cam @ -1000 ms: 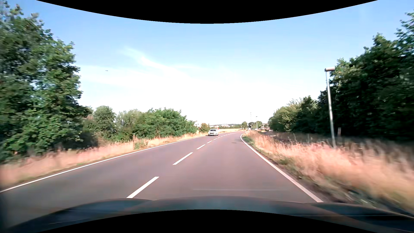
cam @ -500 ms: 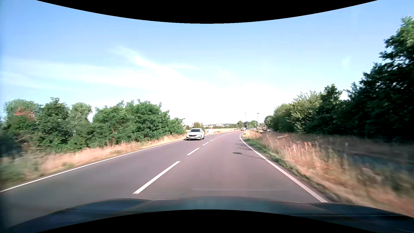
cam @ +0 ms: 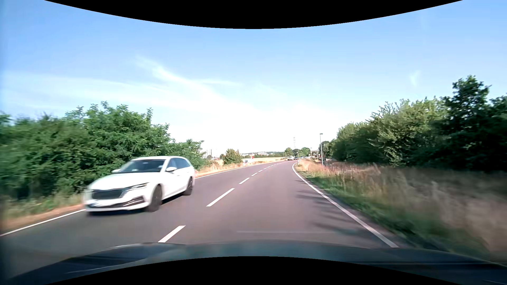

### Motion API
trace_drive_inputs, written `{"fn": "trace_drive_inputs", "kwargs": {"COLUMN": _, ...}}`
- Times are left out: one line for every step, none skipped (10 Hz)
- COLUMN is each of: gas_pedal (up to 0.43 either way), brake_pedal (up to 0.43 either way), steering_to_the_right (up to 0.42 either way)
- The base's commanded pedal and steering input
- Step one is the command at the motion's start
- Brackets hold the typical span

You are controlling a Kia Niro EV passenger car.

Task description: Follow the waypoints while adhering to traffic rules and regulations

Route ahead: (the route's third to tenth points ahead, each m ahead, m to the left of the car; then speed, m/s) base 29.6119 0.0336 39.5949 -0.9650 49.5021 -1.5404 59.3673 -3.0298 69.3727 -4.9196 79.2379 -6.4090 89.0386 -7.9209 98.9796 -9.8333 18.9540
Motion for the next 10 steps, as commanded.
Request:
{"fn": "trace_drive_inputs", "kwargs": {"gas_pedal": 0.047, "brake_pedal": 0.000, "steering_to_the_right": 0.012}}
{"fn": "trace_drive_inputs", "kwargs": {"gas_pedal": 0.020, "brake_pedal": 0.000, "steering_to_the_right": 0.012}}
{"fn": "trace_drive_inputs", "kwargs": {"gas_pedal": 0.000, "brake_pedal": 0.000, "steering_to_the_right": 0.012}}
{"fn": "trace_drive_inputs", "kwargs": {"gas_pedal": 0.000, "brake_pedal": 0.000, "steering_to_the_right": 0.012}}
{"fn": "trace_drive_inputs", "kwargs": {"gas_pedal": 0.000, "brake_pedal": 0.000, "steering_to_the_right": 0.012}}
{"fn": "trace_drive_inputs", "kwargs": {"gas_pedal": 0.000, "brake_pedal": 0.000, "steering_to_the_right": 0.011}}
{"fn": "trace_drive_inputs", "kwargs": {"gas_pedal": 0.000, "brake_pedal": 0.000, "steering_to_the_right": 0.012}}
{"fn": "trace_drive_inputs", "kwargs": {"gas_pedal": 0.000, "brake_pedal": 0.000, "steering_to_the_right": 0.011}}
{"fn": "trace_drive_inputs", "kwargs": {"gas_pedal": 0.000, "brake_pedal": 0.000, "steering_to_the_right": 0.011}}
{"fn": "trace_drive_inputs", "kwargs": {"gas_pedal": 0.000, "brake_pedal": 0.000, "steering_to_the_right": 0.011}}
